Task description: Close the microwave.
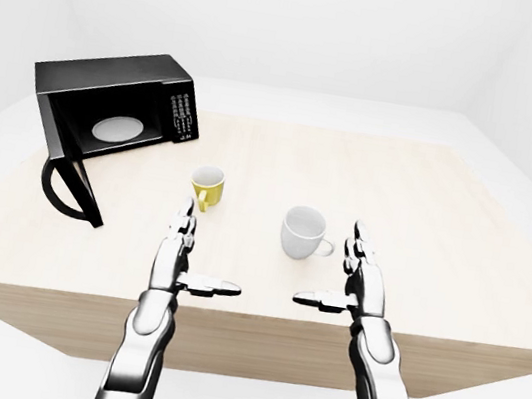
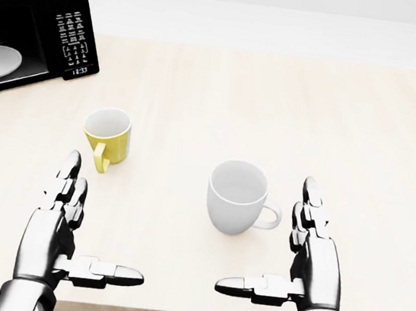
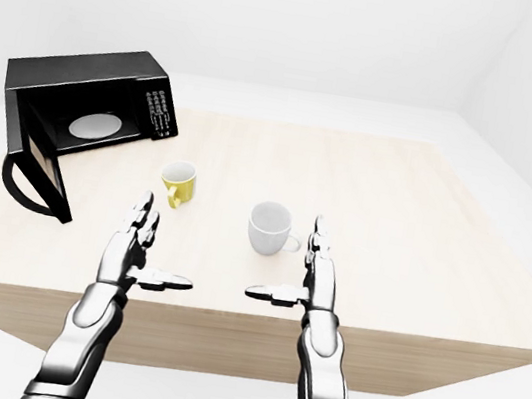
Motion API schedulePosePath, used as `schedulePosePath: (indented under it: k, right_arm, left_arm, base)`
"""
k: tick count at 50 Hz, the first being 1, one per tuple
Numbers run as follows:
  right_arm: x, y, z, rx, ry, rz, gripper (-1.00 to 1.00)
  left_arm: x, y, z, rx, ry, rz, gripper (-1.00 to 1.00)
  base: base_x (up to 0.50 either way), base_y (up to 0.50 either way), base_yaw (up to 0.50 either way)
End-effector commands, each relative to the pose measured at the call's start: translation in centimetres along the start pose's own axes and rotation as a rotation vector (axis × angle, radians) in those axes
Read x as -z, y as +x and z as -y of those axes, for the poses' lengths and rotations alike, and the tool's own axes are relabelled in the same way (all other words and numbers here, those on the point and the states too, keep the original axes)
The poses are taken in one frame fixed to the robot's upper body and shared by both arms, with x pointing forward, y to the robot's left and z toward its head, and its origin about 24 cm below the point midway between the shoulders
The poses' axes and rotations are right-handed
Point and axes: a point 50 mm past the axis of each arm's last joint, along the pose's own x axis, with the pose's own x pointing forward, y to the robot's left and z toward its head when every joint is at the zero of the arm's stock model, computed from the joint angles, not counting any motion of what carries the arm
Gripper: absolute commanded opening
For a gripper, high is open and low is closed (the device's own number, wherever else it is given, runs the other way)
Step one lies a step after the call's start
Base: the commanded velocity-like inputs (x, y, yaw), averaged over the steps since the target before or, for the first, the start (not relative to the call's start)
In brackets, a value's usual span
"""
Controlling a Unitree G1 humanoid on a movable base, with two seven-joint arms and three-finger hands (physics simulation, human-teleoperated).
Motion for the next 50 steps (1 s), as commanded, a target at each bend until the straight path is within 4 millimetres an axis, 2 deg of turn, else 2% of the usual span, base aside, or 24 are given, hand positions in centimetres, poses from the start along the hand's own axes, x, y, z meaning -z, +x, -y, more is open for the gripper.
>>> schedulePosePath:
  k: [1, 36, 40, 44, 46, 50]
  right_arm:
    - [0.3, 0.1, 0.7, 0.018, -0.013, -0.025, 1.0]
    - [0.4, -0.1, 0.5, 0.025, -0.028, -0.038, 1.0]
    - [-0.3, -0.5, 0.4, 0.021, -0.029, -0.026, 1.0]
    - [-2.0, -1.2, 0.5, 0.038, -0.057, 0.042, 1.0]
    - [-3.6, -2.0, 0.3, 0.028, -0.054, 0.112, 1.0]
    - [-5.2, -2.9, 0.2, 0.031, -0.076, 0.177, 1.0]
  left_arm:
    - [0.1, 0.1, -0.7, -0.001, 0.017, -0.003, 1.0]
    - [-0.2, -0.1, -0.9, -0.018, 0.039, 0.01, 1.0]
    - [-0.9, -0.6, -0.9, -0.012, 0.032, 0.024, 1.0]
    - [-2.6, -1.6, -1.0, -0.01, 0.028, 0.064, 1.0]
    - [-3.7, -2.3, -1.1, -0.011, 0.029, 0.109, 1.0]
    - [-5.2, -3.1, -1.2, -0.011, 0.03, 0.169, 1.0]
  base:
    - [0.0, 0.0, 0.0]
    - [0.0, 0.0, 0.0]
    - [0.0, 0.0, 0.0]
    - [0.0, 0.0, 0.0]
    - [0.0, 0.0, 0.0]
    - [0.0, 0.0, 0.0]
